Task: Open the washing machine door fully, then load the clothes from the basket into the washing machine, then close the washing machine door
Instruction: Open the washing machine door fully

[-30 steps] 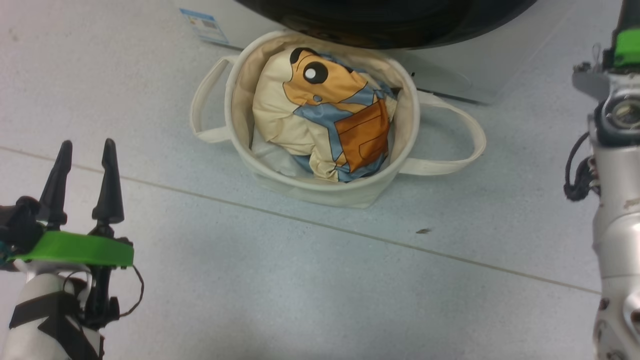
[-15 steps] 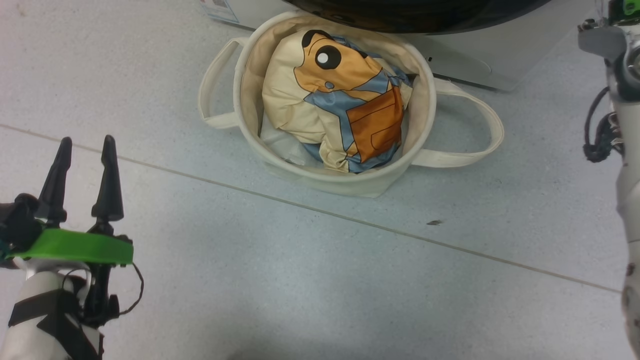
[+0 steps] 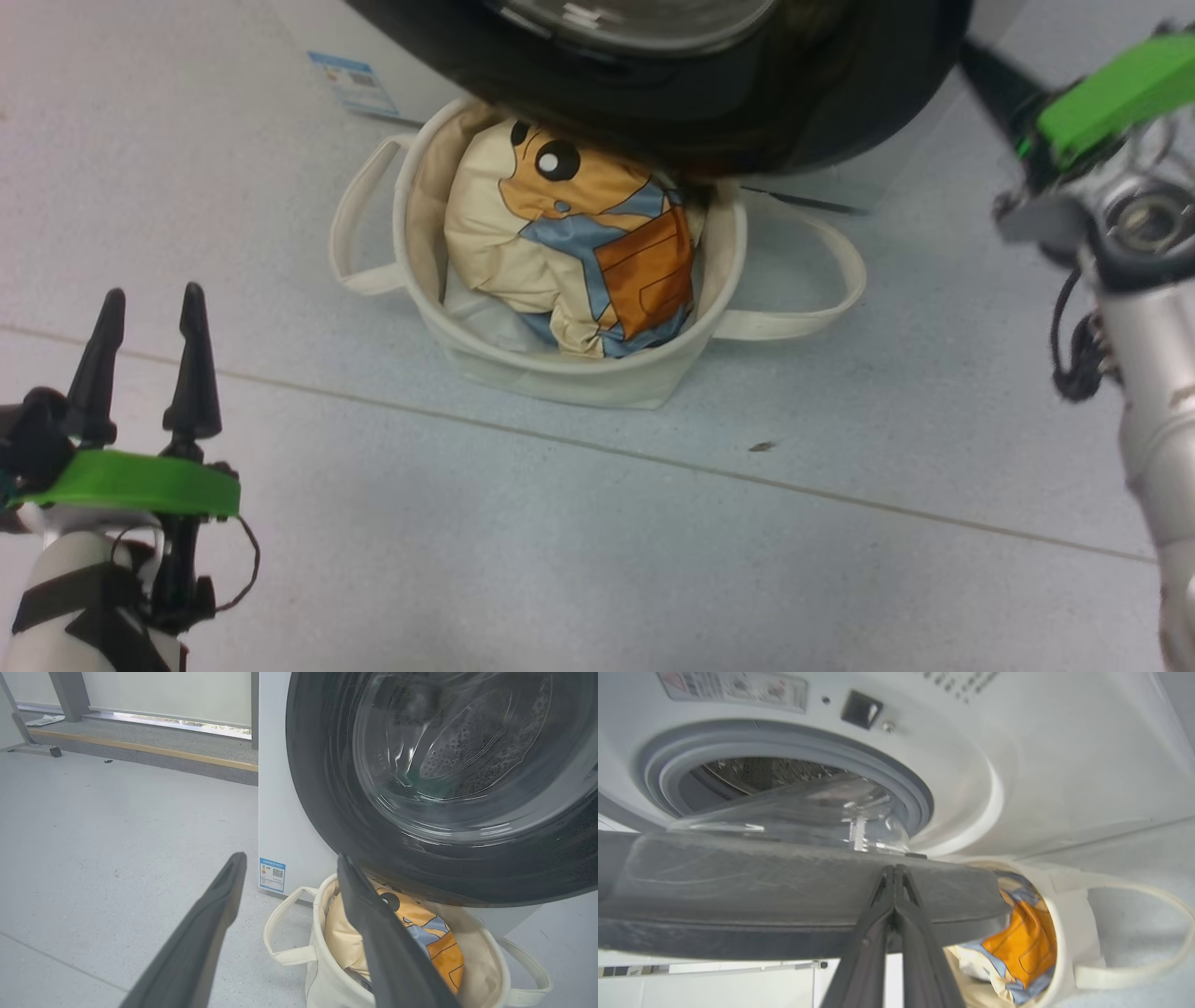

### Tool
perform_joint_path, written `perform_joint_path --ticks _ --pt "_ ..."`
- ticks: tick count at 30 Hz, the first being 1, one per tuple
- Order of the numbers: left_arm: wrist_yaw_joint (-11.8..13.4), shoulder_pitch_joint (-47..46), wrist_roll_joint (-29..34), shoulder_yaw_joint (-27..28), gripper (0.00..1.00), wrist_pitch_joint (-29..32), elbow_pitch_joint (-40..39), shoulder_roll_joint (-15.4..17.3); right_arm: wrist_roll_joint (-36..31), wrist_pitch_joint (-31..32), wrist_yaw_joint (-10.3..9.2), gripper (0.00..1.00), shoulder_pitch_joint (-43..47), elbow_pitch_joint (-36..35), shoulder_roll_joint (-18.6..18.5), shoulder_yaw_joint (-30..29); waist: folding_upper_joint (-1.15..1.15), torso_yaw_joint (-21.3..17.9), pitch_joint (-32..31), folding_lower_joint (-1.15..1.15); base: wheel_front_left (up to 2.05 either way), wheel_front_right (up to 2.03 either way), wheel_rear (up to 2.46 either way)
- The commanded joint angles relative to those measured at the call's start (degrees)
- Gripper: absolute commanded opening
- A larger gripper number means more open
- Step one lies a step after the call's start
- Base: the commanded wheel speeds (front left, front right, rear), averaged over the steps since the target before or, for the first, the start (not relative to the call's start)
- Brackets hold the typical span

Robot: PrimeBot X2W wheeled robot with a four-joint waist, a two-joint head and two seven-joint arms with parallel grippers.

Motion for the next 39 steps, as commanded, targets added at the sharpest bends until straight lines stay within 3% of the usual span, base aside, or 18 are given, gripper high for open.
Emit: perform_joint_path --ticks 1,5,10,15,24,34,39 --pt "-0.3 0.8 0.7 2.4 1.00 -0.7 -1.3 2.6 1.0 3.0 0.08 0.00 2.0 -3.3 3.6 3.4 0.00 -1.3 -1.4 0.01 0.00 0.00 0.00" --pt "-0.3 1.2 0.9 2.9 1.00 -0.7 -1.0 2.8 2.0 5.4 0.08 0.00 5.9 -7.5 3.3 4.6 0.00 -2.1 -2.8 0.01 0.00 0.00 0.00" --pt "-0.3 1.4 1.0 2.7 1.00 -0.7 -0.7 2.7 0.5 -1.1 0.08 0.00 6.7 -13.1 2.4 1.8 0.00 -1.7 -3.2 0.01 0.00 0.00 0.00" --pt "-0.3 1.3 1.0 2.4 1.00 -0.7 -0.4 2.2 -1.4 -5.1 0.08 0.00 5.4 -14.0 1.9 1.2 0.00 -0.2 -3.2 0.00 0.00 0.00 0.00" --pt "-0.3 2.6 2.0 3.0 1.00 -0.7 1.0 1.6 -2.3 0.8 0.08 0.00 3.5 -9.3 3.0 6.2 0.00 0.6 -6.2 0.00 0.00 0.00 0.00" --pt "-0.3 6.8 3.5 6.3 1.00 -0.7 2.0 0.9 -3.5 8.6 0.08 0.00 10.1 -13.2 3.4 12.8 0.00 0.3 -13.4 0.00 0.00 0.00 0.00" --pt "-0.3 9.3 4.7 7.9 1.00 -0.7 2.9 0.3 -3.9 10.6 0.08 0.00 15.4 -16.9 4.9 15.5 0.00 2.6 -18.2 0.00 0.00 0.00 0.00"
